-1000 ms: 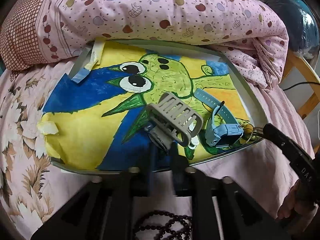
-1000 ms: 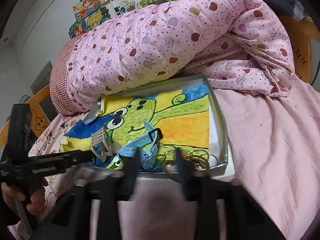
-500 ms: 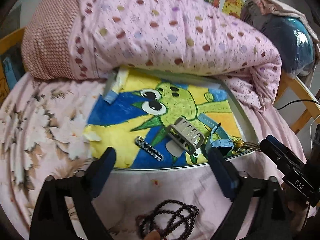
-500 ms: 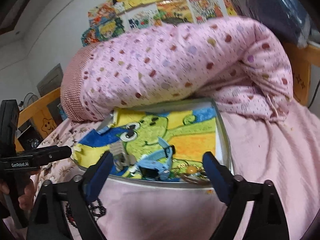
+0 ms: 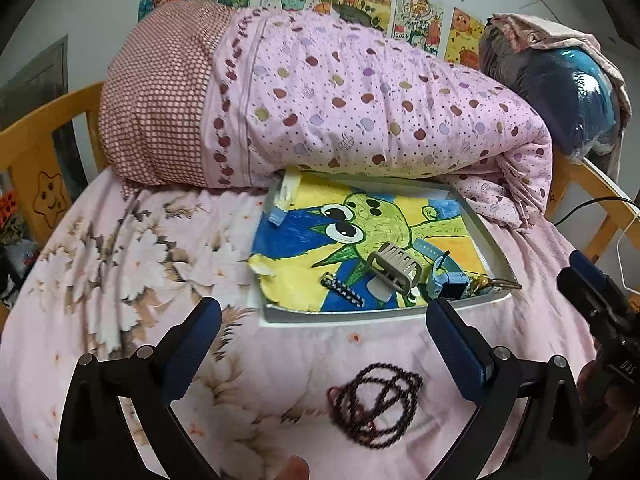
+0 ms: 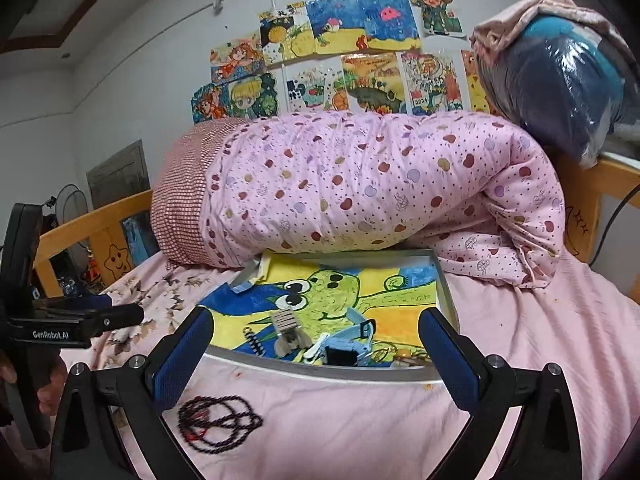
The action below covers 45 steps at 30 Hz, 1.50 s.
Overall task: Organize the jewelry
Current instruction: 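Withdraw both tools from the tray back over the bead bracelets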
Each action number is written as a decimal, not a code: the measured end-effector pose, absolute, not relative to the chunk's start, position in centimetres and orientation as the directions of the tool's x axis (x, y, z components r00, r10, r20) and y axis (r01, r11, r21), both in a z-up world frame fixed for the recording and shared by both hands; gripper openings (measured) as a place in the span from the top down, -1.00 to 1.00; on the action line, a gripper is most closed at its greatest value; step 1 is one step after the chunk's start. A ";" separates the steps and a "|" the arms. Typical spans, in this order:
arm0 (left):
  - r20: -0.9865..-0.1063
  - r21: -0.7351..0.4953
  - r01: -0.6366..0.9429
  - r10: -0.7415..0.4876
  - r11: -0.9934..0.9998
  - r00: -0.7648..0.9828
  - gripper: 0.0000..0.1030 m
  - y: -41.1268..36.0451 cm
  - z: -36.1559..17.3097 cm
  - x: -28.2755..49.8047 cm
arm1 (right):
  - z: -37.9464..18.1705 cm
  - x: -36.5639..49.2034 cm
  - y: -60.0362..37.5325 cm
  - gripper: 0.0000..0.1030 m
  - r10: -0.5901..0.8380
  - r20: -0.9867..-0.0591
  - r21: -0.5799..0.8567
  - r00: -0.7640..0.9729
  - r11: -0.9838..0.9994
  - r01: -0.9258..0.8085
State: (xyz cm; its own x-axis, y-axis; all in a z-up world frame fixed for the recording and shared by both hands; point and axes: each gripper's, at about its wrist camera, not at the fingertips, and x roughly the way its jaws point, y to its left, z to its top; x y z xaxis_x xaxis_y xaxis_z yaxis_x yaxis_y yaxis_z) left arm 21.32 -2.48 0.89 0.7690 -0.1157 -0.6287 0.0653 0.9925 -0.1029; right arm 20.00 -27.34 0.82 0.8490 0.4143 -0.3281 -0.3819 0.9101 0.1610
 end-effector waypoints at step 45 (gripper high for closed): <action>-0.747 -0.008 0.159 -0.112 0.987 0.655 -0.95 1.9 -5.8 13.9 | -7.6 19.6 -21.2 -1.00 0.389 -0.702 0.094 0.596 0.881 -0.464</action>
